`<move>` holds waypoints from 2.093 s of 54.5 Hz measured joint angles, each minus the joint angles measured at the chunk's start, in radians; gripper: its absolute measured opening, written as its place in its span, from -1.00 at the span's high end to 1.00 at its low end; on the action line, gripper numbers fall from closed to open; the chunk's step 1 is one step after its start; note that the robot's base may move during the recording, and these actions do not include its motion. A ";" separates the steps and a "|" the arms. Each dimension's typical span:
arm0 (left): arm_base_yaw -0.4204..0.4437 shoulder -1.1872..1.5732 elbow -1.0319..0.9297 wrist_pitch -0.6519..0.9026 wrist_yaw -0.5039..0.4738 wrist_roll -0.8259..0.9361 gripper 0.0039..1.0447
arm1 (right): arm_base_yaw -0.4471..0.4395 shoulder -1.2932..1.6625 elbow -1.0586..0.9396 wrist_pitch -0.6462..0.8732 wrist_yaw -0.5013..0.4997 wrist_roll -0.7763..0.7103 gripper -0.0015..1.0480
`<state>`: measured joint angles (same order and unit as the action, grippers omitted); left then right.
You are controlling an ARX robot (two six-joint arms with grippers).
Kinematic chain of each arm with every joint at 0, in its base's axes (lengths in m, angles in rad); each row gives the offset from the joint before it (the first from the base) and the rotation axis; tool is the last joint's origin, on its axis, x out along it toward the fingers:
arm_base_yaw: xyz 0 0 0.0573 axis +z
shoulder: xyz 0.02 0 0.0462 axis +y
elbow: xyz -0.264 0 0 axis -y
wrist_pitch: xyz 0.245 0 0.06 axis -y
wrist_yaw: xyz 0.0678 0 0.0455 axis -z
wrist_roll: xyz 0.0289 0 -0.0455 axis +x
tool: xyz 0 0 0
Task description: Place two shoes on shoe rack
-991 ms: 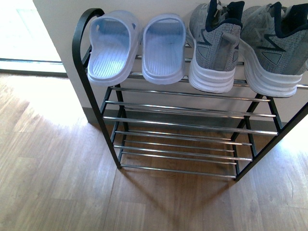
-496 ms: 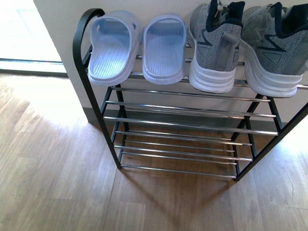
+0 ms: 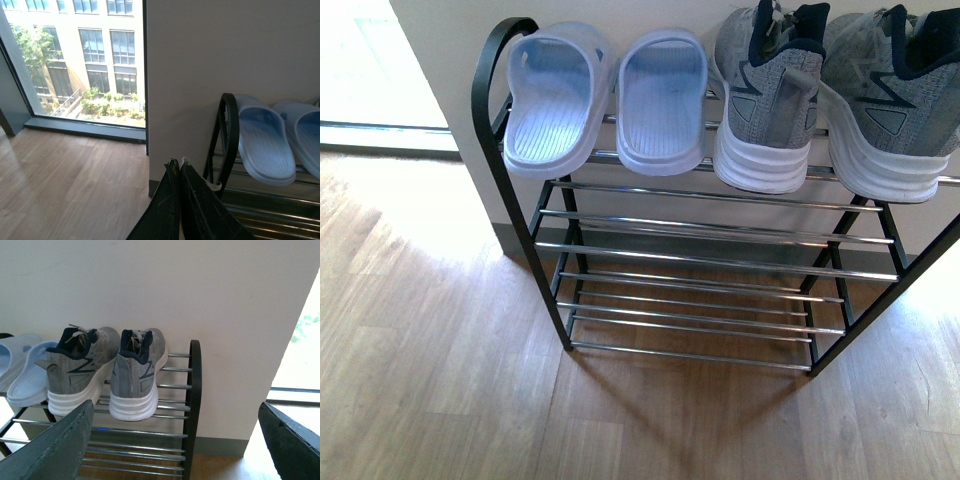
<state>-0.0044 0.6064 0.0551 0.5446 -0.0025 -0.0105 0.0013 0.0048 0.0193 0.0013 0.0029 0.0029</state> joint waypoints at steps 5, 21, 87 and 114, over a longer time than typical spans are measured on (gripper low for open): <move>0.000 -0.032 -0.021 -0.007 0.002 0.000 0.98 | 0.000 0.000 0.000 0.000 0.000 0.000 -0.82; 0.000 -0.169 -0.041 -0.109 0.002 0.001 0.98 | 0.000 0.000 0.000 0.000 0.000 0.000 -0.82; 0.002 -0.590 -0.040 -0.545 0.002 0.002 0.90 | 0.000 0.000 0.000 0.000 -0.002 0.000 -0.82; 0.002 -0.590 -0.040 -0.545 0.002 0.003 -0.67 | 0.000 0.000 0.000 0.000 -0.002 0.000 -0.82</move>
<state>-0.0029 0.0162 0.0147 -0.0002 -0.0002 -0.0078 0.0013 0.0044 0.0193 0.0013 0.0013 0.0029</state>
